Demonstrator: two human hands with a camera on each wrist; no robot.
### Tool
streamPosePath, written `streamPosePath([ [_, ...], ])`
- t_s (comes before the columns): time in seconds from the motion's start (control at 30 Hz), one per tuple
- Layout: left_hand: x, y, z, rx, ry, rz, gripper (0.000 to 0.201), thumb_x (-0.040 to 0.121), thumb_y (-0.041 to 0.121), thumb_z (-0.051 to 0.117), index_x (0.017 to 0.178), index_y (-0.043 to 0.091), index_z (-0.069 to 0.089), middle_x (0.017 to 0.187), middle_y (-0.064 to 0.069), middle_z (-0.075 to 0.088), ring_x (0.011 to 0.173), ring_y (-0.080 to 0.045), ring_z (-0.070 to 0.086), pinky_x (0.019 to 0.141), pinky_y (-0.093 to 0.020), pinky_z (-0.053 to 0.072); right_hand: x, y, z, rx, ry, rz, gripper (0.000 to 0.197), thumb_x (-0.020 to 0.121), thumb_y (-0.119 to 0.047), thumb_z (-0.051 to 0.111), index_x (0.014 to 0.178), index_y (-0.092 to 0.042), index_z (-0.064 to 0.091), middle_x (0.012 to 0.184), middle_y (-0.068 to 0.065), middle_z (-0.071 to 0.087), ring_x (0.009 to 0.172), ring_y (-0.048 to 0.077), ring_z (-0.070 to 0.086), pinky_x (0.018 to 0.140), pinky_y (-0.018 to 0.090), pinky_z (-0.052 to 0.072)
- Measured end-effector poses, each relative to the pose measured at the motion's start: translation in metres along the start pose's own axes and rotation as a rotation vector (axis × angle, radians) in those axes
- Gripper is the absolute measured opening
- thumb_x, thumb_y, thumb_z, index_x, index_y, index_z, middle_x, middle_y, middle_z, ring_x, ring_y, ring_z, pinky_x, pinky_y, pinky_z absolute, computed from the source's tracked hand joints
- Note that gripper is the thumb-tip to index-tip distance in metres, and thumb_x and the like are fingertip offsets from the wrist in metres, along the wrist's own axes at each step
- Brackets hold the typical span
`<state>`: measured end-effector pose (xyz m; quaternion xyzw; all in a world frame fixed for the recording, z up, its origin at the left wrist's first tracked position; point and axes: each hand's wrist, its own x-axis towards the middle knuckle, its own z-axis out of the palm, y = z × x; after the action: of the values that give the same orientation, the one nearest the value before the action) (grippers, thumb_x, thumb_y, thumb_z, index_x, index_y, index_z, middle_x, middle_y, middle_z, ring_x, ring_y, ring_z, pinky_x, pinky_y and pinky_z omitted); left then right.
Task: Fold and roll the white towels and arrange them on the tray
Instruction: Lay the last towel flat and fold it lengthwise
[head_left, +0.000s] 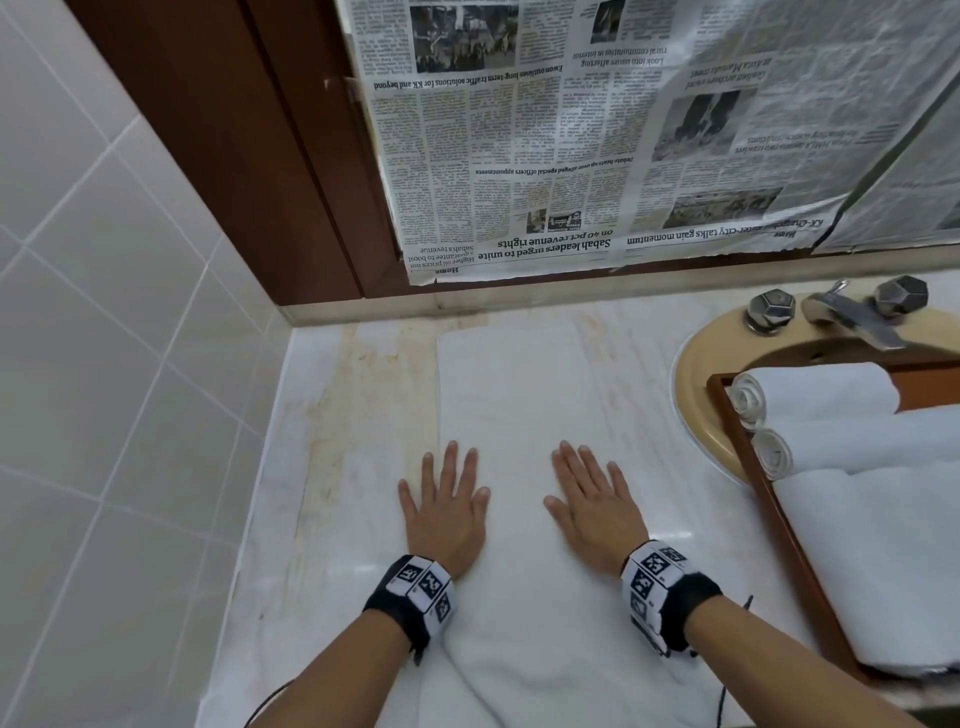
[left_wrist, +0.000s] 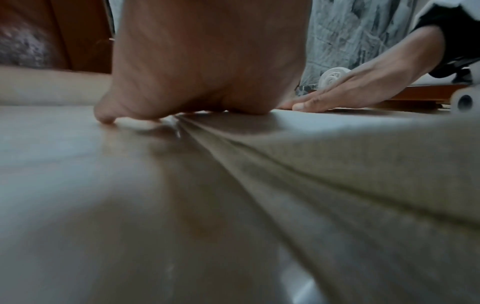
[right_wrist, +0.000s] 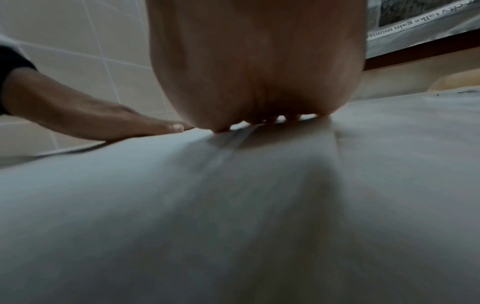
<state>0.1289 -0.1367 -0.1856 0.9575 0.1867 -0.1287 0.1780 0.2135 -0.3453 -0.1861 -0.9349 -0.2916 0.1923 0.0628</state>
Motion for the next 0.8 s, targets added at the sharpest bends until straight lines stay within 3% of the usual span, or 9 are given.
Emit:
streamPosePath([
  [0.1,0.004,0.003,0.003,0.006,0.012,-0.031,0.057,0.104,0.052,0.008,0.155,0.041,-0.014,0.161,0.017,-0.027,0.151,-0.019,-0.022,0.118,-0.059,-0.012,0.006,0.008,-0.003,-0.026,-0.016,-0.001,0.091,0.072,-0.066,-0.036,0.152,-0.023,-0.023,0.156,-0.012,-0.031,0.147,0.009,-0.024,0.115,0.034,-0.019],
  [0.23,0.016,0.011,0.004,0.002,0.029,-0.063,0.057,0.104,0.052,0.007,0.155,0.041,-0.014,0.161,0.017,-0.026,0.151,-0.019,-0.022,0.118,-0.060,-0.013,0.021,0.016,-0.015,0.002,-0.044,0.014,0.072,0.092,-0.058,-0.006,0.154,-0.022,-0.018,0.156,-0.010,-0.030,0.147,0.007,-0.022,0.117,0.036,-0.016],
  [0.37,0.034,0.017,0.002,0.012,0.043,-0.079,0.058,0.103,0.054,0.006,0.155,0.041,-0.015,0.161,0.017,-0.025,0.151,-0.021,-0.022,0.117,-0.059,-0.015,0.041,0.026,-0.025,0.030,-0.073,0.046,0.064,0.103,-0.050,0.008,0.155,-0.020,-0.017,0.159,-0.007,-0.028,0.148,0.009,-0.022,0.121,0.040,-0.011],
  [0.67,0.075,0.022,-0.016,0.004,-0.012,-0.105,0.058,0.102,0.057,0.006,0.154,0.043,-0.015,0.160,0.019,-0.026,0.151,-0.023,-0.022,0.116,-0.063,-0.014,0.091,0.042,-0.047,0.023,-0.071,0.030,0.063,0.105,-0.048,0.010,0.155,-0.020,-0.016,0.160,-0.007,-0.025,0.148,0.009,-0.020,0.122,0.040,-0.009],
  [0.8,0.075,0.024,-0.024,-0.014,-0.042,-0.098,0.058,0.103,0.055,0.012,0.156,0.042,-0.008,0.163,0.019,-0.020,0.152,-0.023,-0.019,0.117,-0.064,-0.011,0.097,0.048,-0.051,0.082,-0.021,-0.006,0.061,0.107,-0.040,0.018,0.157,-0.015,-0.005,0.164,-0.003,-0.014,0.151,0.012,-0.011,0.122,0.041,-0.003],
])
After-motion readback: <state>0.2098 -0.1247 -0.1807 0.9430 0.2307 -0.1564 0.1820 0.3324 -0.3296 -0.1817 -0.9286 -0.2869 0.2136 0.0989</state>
